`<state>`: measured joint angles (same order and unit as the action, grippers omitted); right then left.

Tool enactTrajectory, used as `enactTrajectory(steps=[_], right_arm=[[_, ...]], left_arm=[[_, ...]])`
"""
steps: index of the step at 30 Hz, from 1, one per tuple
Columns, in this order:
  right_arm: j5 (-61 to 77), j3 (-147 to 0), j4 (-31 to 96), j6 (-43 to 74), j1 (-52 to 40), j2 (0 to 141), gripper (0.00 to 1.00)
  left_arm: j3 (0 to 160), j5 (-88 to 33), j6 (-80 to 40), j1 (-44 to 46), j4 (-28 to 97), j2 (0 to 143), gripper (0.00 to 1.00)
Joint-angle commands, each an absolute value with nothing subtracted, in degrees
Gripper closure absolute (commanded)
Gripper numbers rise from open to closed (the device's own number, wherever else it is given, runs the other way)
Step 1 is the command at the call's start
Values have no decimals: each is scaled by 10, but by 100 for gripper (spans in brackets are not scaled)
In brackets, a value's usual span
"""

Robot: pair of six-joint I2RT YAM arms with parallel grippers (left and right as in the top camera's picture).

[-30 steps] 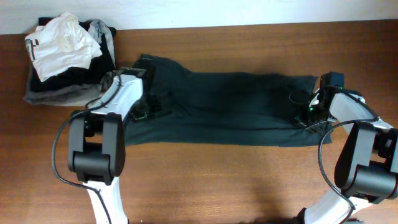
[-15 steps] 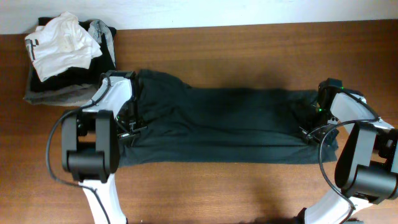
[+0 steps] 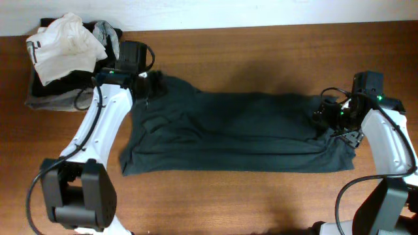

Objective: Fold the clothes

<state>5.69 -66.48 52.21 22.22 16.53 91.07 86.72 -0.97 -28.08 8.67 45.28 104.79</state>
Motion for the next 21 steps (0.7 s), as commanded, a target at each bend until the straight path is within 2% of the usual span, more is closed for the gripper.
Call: enactTrajectory(steps=[1, 9, 11, 18, 21], right_arm=[[91, -673, 527, 196, 169, 903, 1], [110, -673, 569, 167, 169, 904, 1], [110, -673, 577, 163, 169, 904, 1], [110, -673, 577, 163, 169, 904, 1], [110, -673, 580, 163, 169, 904, 1]], left_arm=[[870, -12, -221, 88, 376, 1074, 18], [870, 69, -146, 73, 208, 1170, 18], [870, 38, -146, 53, 204, 1193, 24], [870, -99, -91, 27, 220, 1231, 25], [870, -103, -86, 30, 217, 1233, 36]])
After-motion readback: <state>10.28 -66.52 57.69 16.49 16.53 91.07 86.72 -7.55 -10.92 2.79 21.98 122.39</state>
